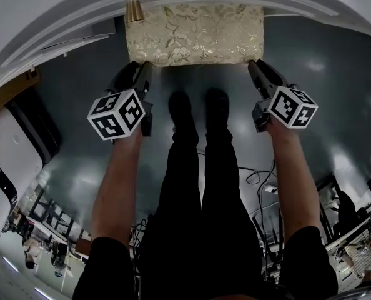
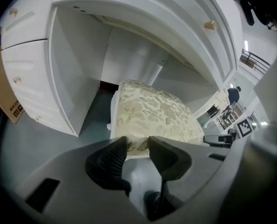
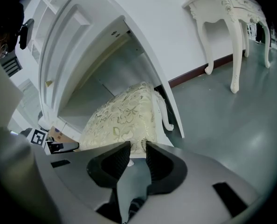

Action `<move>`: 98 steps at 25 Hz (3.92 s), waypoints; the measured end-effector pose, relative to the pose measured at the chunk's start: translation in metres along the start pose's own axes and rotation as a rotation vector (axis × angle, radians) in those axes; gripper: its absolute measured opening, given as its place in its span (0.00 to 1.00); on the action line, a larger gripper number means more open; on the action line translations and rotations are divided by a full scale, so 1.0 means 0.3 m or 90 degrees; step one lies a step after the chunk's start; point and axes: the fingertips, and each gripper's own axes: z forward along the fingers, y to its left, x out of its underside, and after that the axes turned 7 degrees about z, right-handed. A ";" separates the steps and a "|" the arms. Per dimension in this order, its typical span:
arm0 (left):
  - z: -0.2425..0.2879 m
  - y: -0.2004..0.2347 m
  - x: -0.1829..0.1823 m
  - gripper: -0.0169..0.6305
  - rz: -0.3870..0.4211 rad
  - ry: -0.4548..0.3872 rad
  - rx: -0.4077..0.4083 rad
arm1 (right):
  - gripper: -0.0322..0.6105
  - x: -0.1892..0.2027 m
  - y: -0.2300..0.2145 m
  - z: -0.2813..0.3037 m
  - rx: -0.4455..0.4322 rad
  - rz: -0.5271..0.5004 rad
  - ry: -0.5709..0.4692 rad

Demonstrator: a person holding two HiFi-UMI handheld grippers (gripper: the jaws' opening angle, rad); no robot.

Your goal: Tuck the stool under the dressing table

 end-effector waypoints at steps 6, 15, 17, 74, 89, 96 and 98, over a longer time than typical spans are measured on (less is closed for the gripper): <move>0.047 -0.009 -0.061 0.26 0.009 -0.003 0.012 | 0.23 -0.083 -0.013 0.033 0.004 0.004 -0.030; 0.158 0.016 -0.242 0.26 -0.001 -0.035 -0.006 | 0.23 -0.269 -0.009 0.136 0.005 0.017 -0.068; 0.153 0.017 -0.241 0.26 0.000 -0.042 -0.008 | 0.23 -0.267 -0.005 0.133 0.002 0.021 -0.077; -1.200 -0.751 -0.590 0.10 0.124 -0.182 0.110 | 0.15 -0.327 1.124 -1.081 -0.225 -0.193 -0.137; -1.657 -1.029 -0.777 0.08 0.253 -0.317 0.113 | 0.12 -0.418 1.422 -1.543 -0.296 -0.339 -0.249; -1.825 -1.128 -0.854 0.08 0.325 -0.378 0.122 | 0.09 -0.481 1.567 -1.729 -0.328 -0.363 -0.348; -1.868 -1.152 -0.873 0.08 0.307 -0.392 0.145 | 0.08 -0.483 1.598 -1.773 -0.339 -0.378 -0.364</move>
